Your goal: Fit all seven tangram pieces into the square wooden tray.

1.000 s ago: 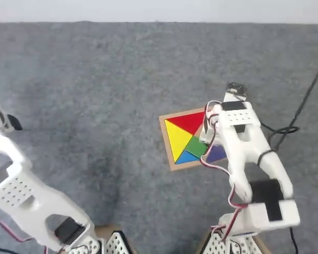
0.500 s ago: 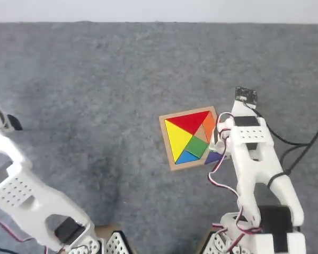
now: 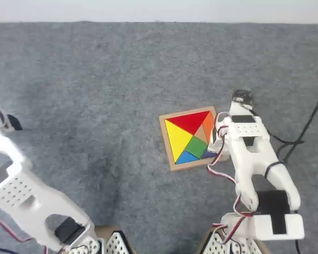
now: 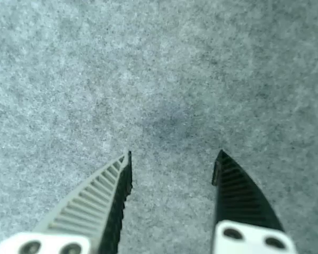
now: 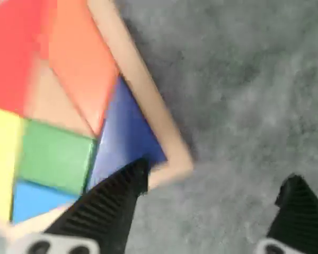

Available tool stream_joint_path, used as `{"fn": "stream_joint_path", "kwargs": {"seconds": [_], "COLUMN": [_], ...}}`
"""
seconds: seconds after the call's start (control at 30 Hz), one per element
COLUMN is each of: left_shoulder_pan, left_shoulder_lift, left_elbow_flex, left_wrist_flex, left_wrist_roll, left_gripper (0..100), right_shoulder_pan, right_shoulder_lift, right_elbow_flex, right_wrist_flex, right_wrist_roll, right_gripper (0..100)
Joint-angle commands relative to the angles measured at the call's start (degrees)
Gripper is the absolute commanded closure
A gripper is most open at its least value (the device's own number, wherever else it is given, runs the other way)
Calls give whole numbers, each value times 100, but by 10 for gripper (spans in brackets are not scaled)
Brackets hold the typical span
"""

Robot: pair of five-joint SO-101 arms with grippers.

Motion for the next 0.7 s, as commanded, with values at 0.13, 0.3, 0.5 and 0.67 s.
{"fn": "stream_joint_path", "kwargs": {"seconds": [0.13, 0.3, 0.5, 0.67], "left_shoulder_pan": [62, 141, 580, 1248], "left_shoulder_lift": [-88, -396, -1503, -3033], "left_elbow_flex": [-242, -391, 4, 1824], "left_wrist_flex": [9, 484, 914, 545], "left_wrist_roll": [-70, -88, -79, -53], "left_gripper": [758, 758, 760, 760], "right_shoulder_pan": [92, 92, -22, -119], "right_shoulder_lift": [-40, -374, -1402, -2343], "right_elbow_flex": [-220, -167, 378, 976], "right_wrist_flex": [-189, -127, -101, -233], "right_wrist_roll": [62, 62, 202, 387], "right_gripper": [615, 616, 802, 880]}}
